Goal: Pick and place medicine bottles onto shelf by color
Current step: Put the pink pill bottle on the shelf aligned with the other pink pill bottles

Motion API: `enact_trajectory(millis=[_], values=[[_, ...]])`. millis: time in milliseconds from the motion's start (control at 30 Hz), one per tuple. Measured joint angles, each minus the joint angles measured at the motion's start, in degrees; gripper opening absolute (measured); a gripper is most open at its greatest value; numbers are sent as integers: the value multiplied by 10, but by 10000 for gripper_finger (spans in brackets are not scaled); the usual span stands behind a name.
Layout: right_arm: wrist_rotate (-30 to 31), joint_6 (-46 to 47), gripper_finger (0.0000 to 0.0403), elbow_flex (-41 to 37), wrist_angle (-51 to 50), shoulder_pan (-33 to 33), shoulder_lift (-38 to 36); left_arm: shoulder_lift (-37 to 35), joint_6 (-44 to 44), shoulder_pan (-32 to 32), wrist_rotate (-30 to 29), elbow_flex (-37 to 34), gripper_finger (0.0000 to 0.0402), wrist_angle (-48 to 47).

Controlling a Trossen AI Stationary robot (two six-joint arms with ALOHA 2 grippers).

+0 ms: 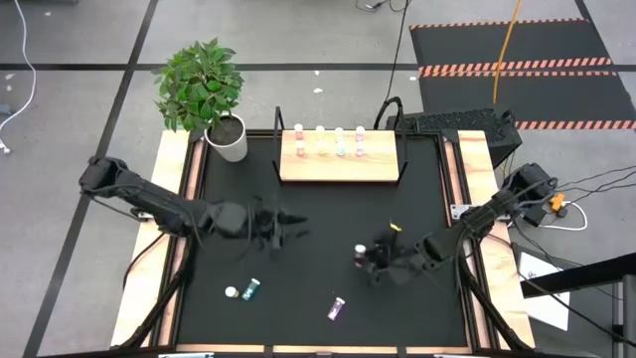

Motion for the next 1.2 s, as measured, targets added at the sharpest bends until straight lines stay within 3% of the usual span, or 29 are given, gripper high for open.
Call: enact_trajectory(millis=[167,333,433,667,900,1067,1200], values=[[1,-256,96,44,40,-55,0,6,13,65,50,11,193,66],[-2,-403,96,84,39,-109,0,49,76,76,59,68,193,49],[-2,-457,96,99,36,-134,-11,92,124,59,33,136,193,-15],[-2,-563,96,101,9,-168,-75,166,172,50,-67,315,194,-299],[-7,-749,103,101,11,-169,-106,200,192,61,-76,382,228,-292],[-19,-759,108,101,15,-169,-108,224,229,67,-31,406,265,-357],[-21,-758,106,101,19,-169,-109,236,301,58,-11,429,253,-366]])
